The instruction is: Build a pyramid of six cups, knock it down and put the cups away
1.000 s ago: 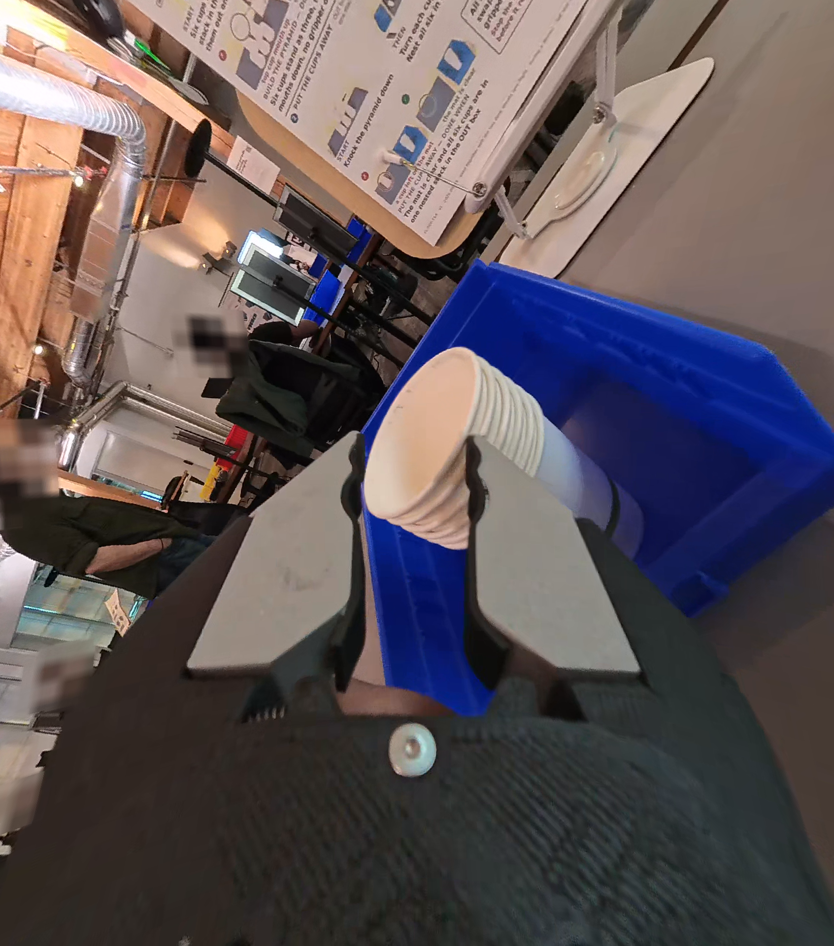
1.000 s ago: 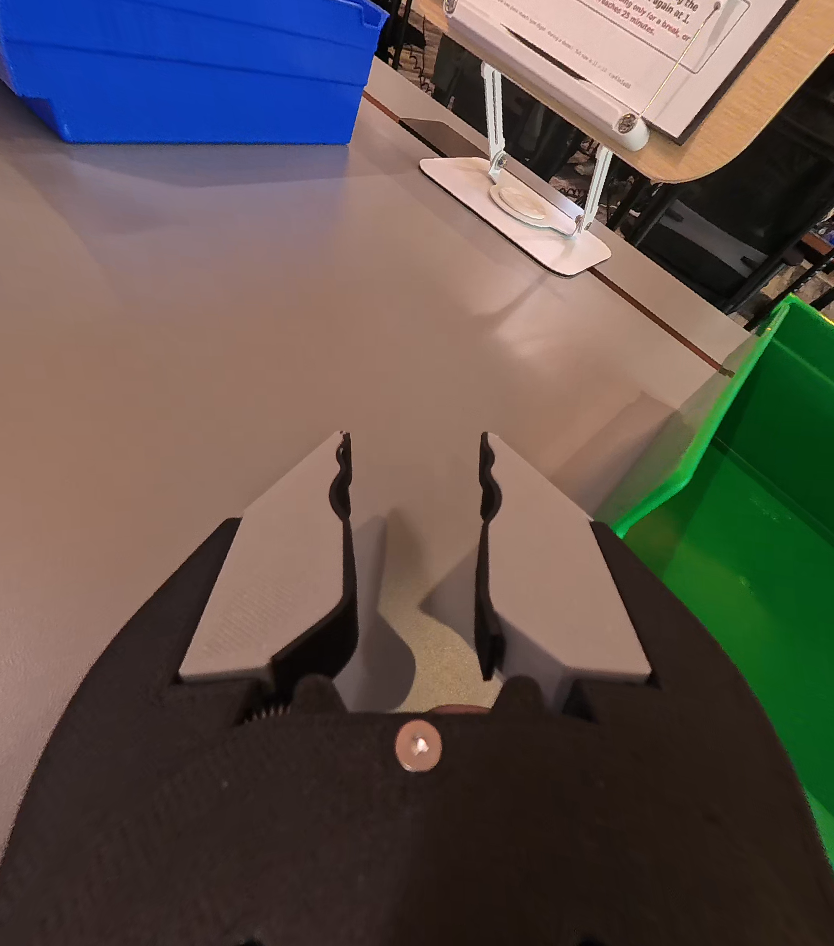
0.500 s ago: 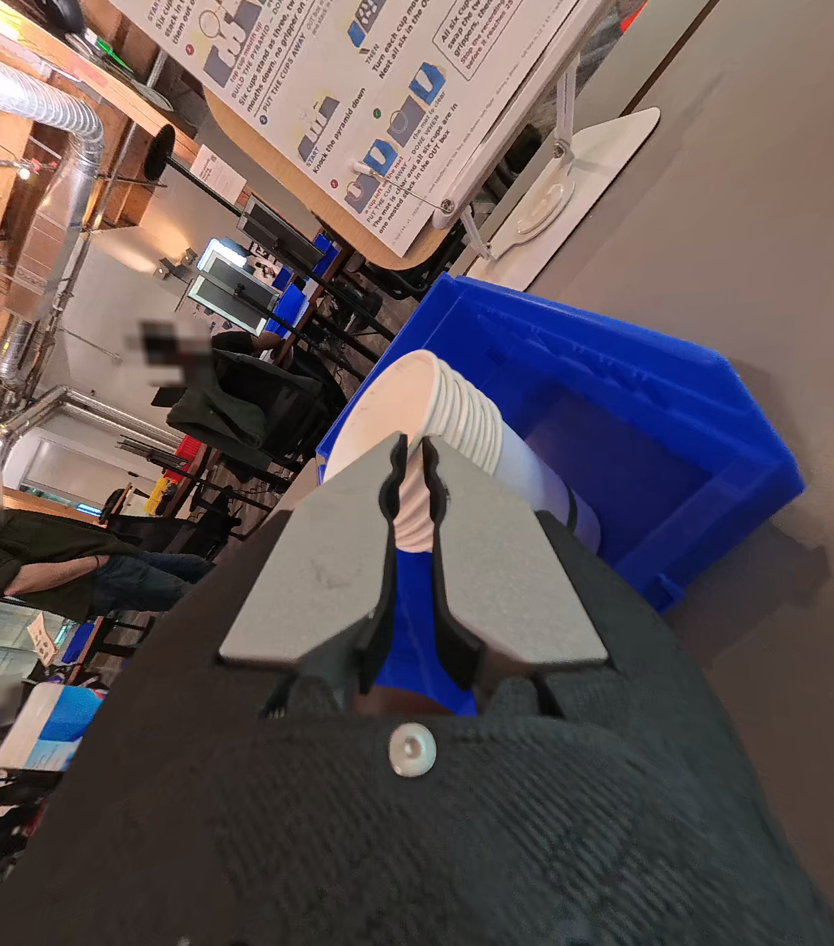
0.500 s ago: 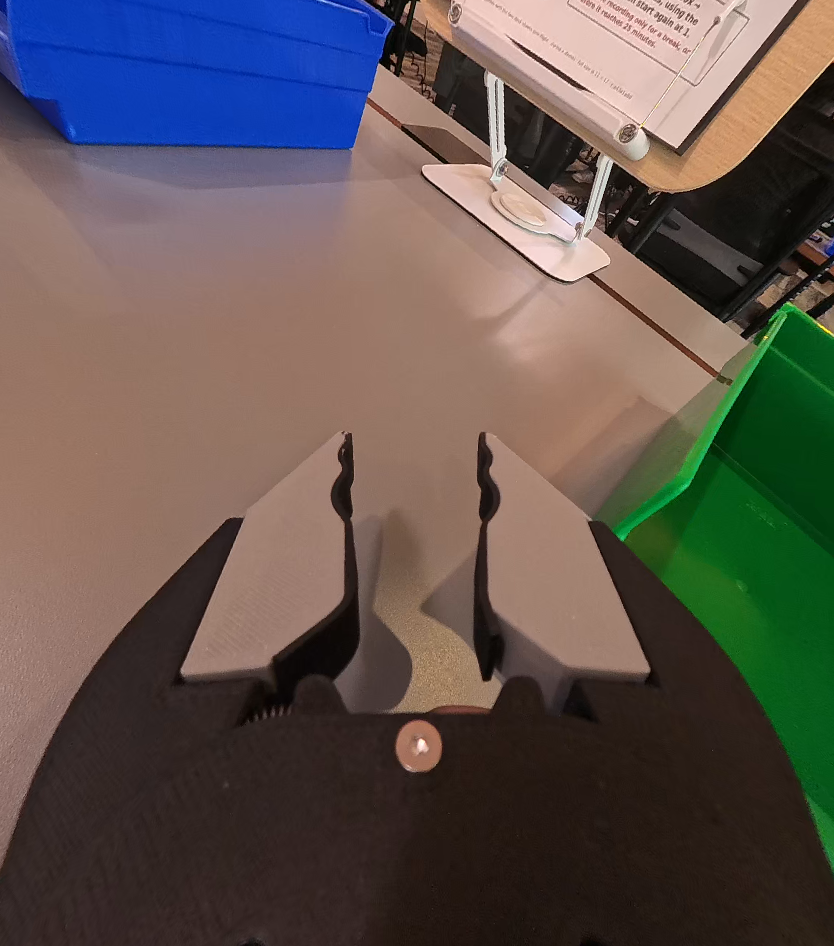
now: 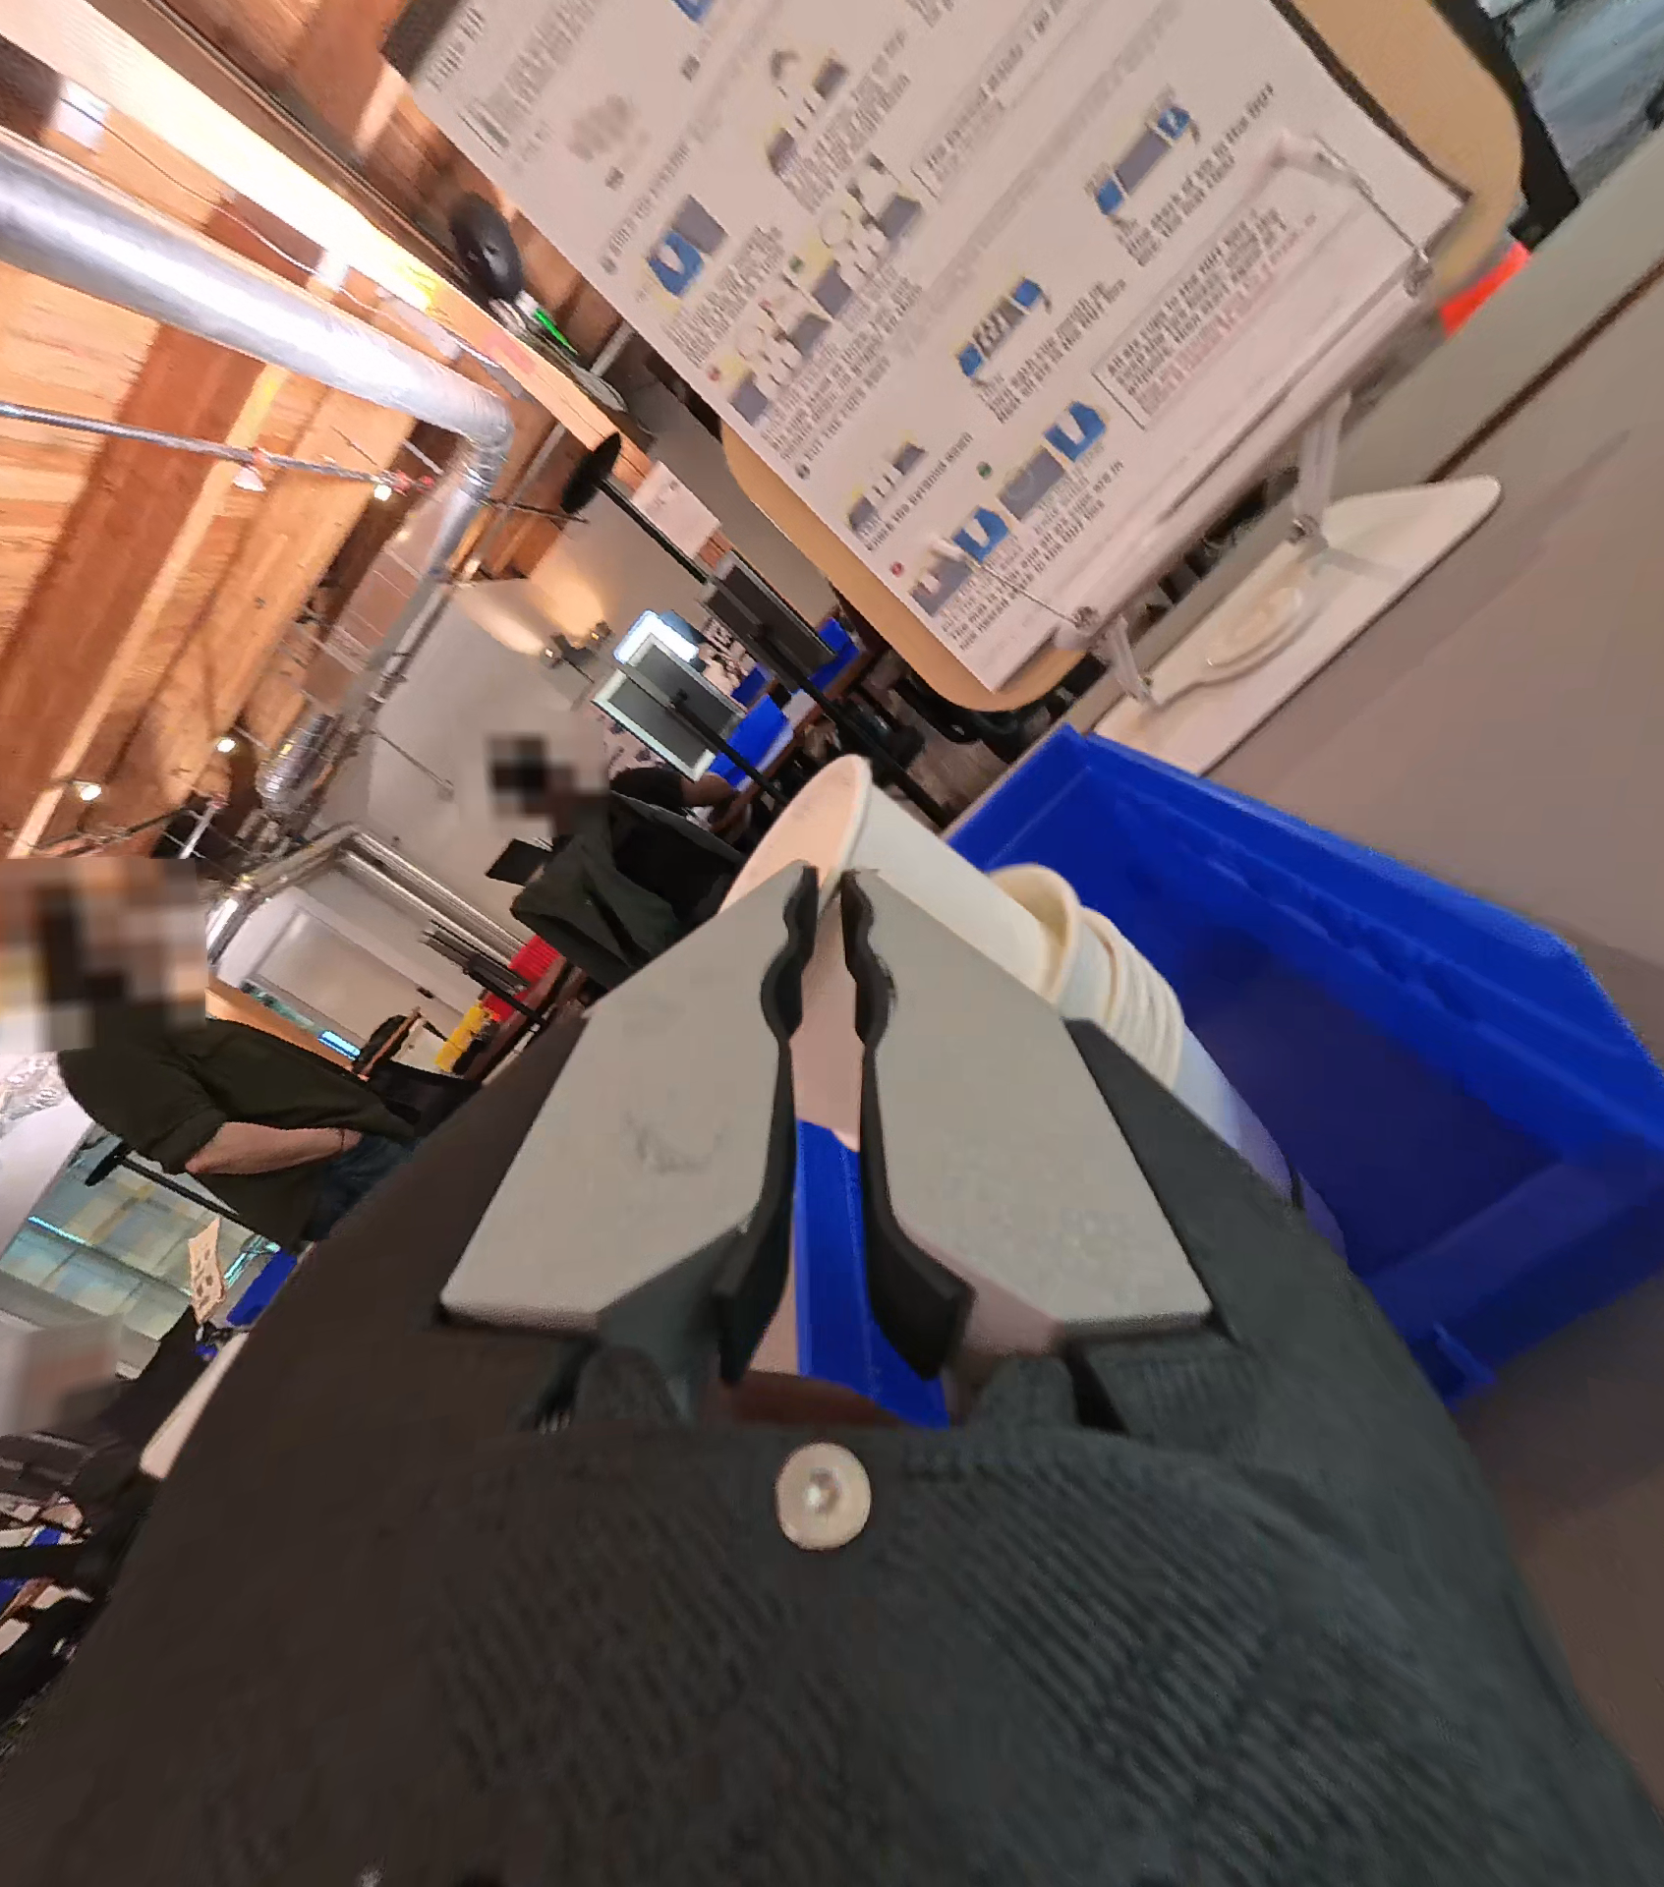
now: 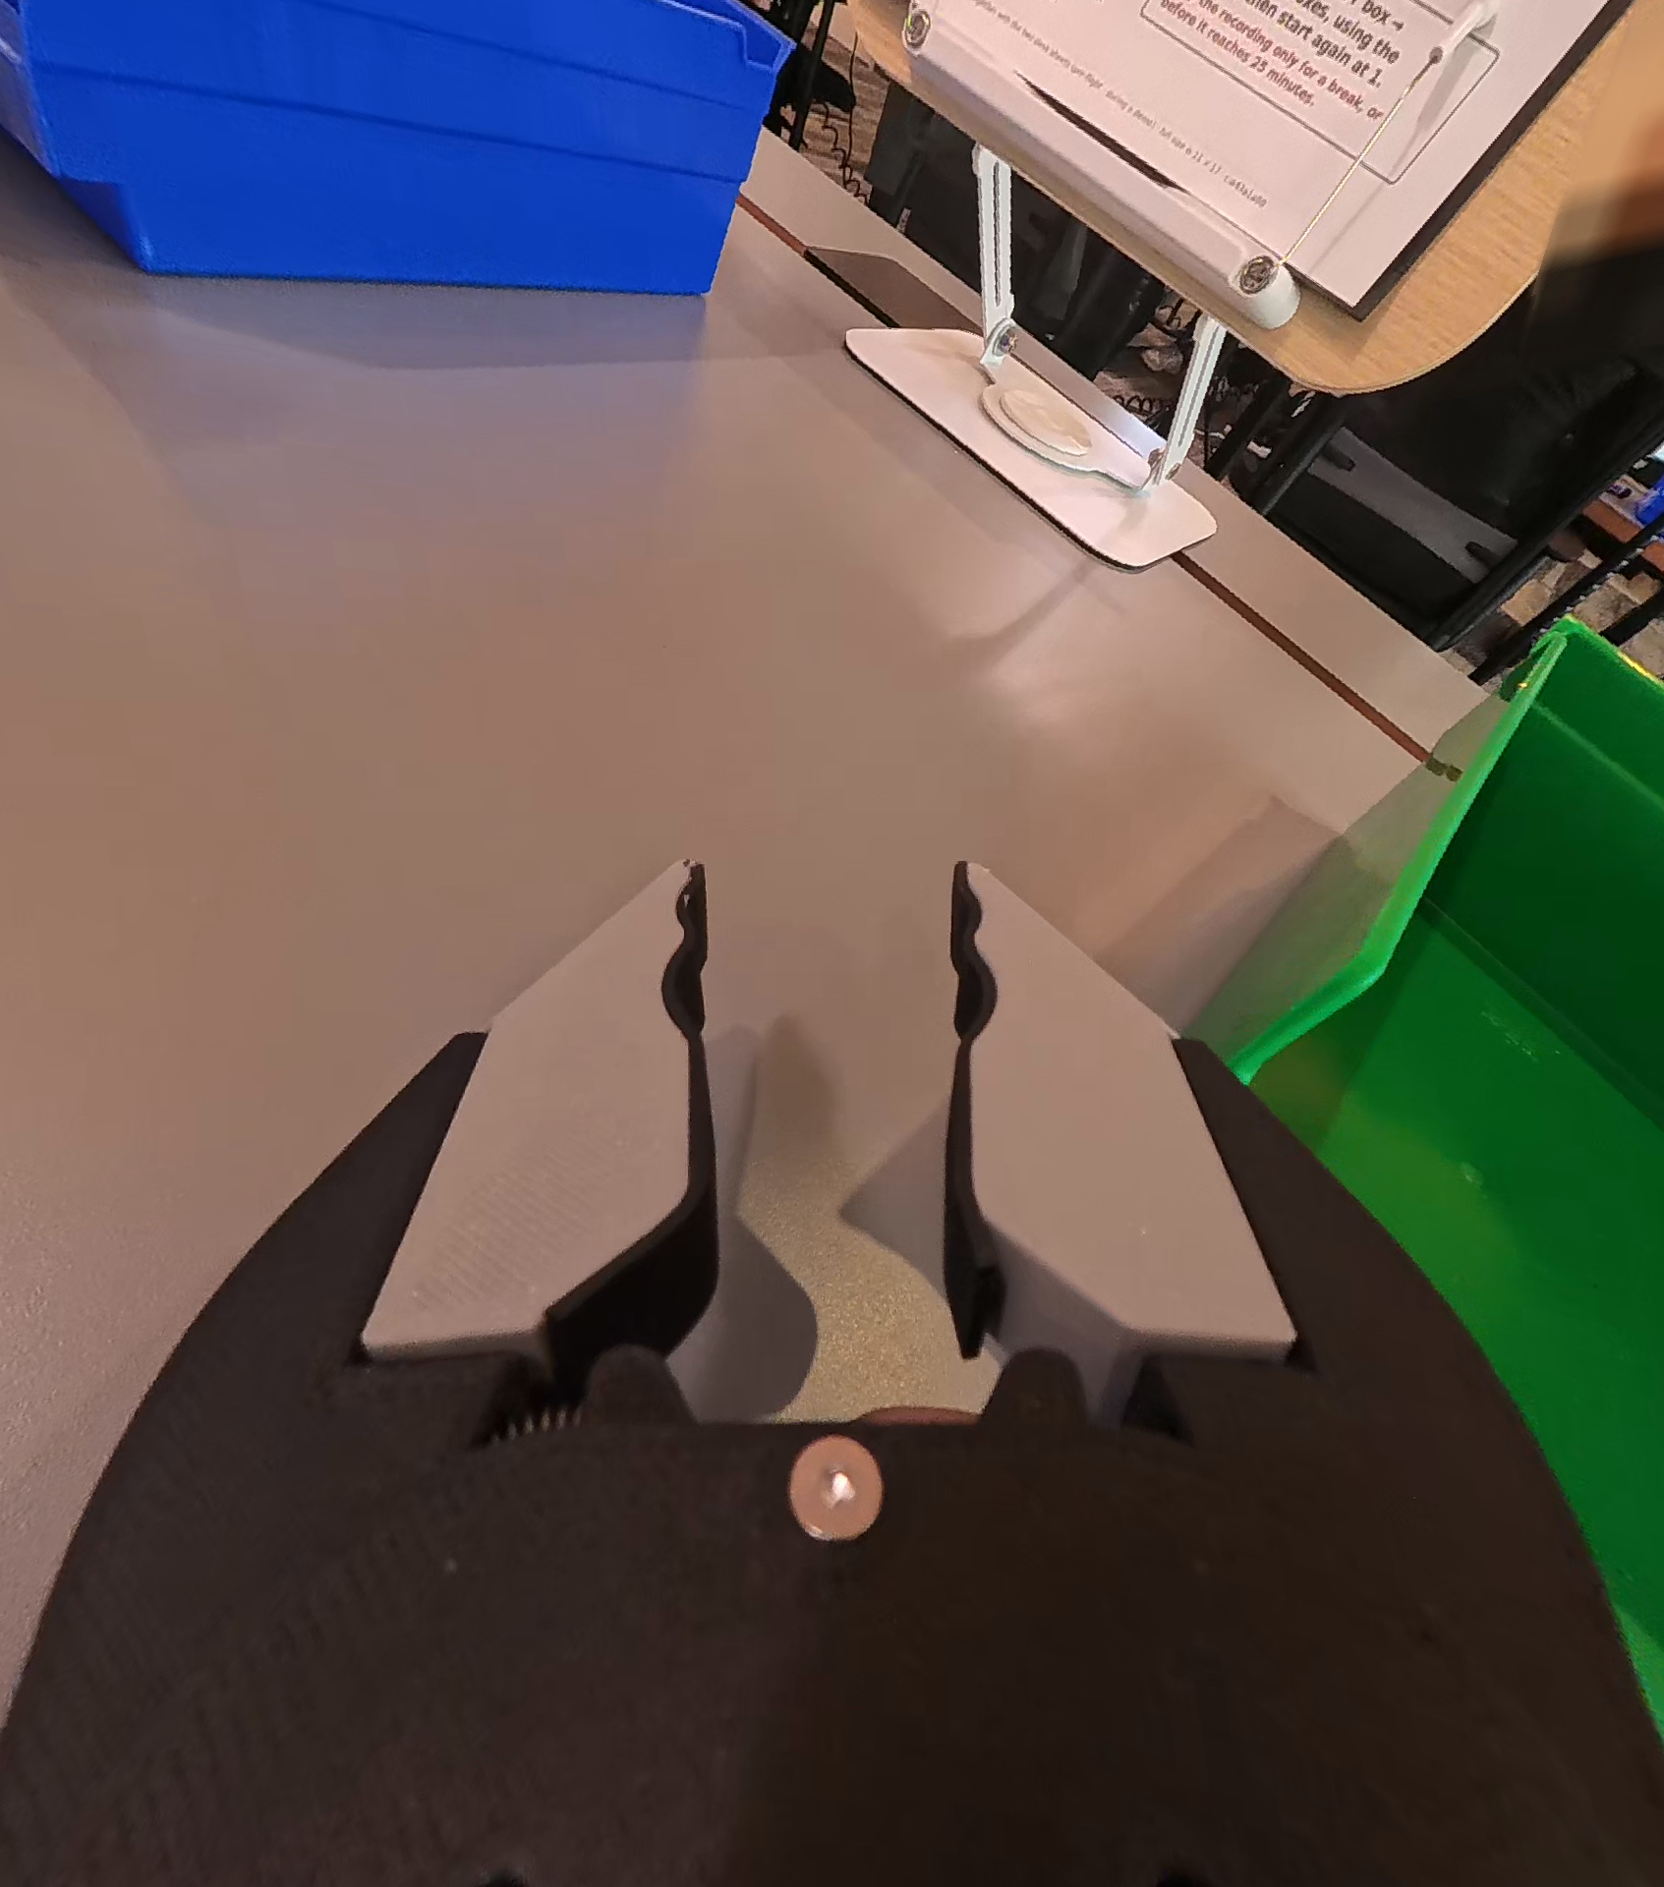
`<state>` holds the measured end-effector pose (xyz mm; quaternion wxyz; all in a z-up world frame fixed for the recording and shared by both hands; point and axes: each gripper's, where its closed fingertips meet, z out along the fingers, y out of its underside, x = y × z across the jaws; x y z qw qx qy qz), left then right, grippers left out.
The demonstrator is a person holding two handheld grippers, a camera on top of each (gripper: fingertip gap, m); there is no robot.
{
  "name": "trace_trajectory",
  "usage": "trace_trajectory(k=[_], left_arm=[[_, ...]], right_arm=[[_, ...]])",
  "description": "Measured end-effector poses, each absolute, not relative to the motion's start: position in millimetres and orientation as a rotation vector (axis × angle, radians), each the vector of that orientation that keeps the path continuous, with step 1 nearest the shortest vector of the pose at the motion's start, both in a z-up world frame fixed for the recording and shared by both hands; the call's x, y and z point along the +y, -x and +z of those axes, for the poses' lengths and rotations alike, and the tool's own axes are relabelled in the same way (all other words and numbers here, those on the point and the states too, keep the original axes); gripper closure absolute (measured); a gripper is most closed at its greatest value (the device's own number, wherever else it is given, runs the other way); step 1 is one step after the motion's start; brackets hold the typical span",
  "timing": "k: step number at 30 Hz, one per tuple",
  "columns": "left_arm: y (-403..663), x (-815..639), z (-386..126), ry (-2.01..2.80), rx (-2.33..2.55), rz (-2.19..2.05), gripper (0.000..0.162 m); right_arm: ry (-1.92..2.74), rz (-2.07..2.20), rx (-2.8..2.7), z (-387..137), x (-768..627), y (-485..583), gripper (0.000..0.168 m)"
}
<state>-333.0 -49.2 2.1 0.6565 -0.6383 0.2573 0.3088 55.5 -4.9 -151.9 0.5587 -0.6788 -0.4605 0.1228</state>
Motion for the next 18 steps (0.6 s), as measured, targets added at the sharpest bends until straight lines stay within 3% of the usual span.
trace_trajectory(k=[1, 7, 18], left_arm=[[331.7, -51.7, 8.8, 1.423, 0.566, 0.698, 0.160], [327.8, -65.4, 39.7, 1.316, 0.474, 0.710, 0.161], [306.5, -70.0, 52.6, 1.259, 0.499, 0.729, 0.161]], right_arm=[[1.601, 0.289, -1.086, -151.9, -4.8, -55.4, 0.123], [1.600, 0.284, -1.091, -152.4, -5.2, -55.0, 0.123], [1.597, 0.281, -1.092, -152.2, -5.4, -54.9, 0.123]])
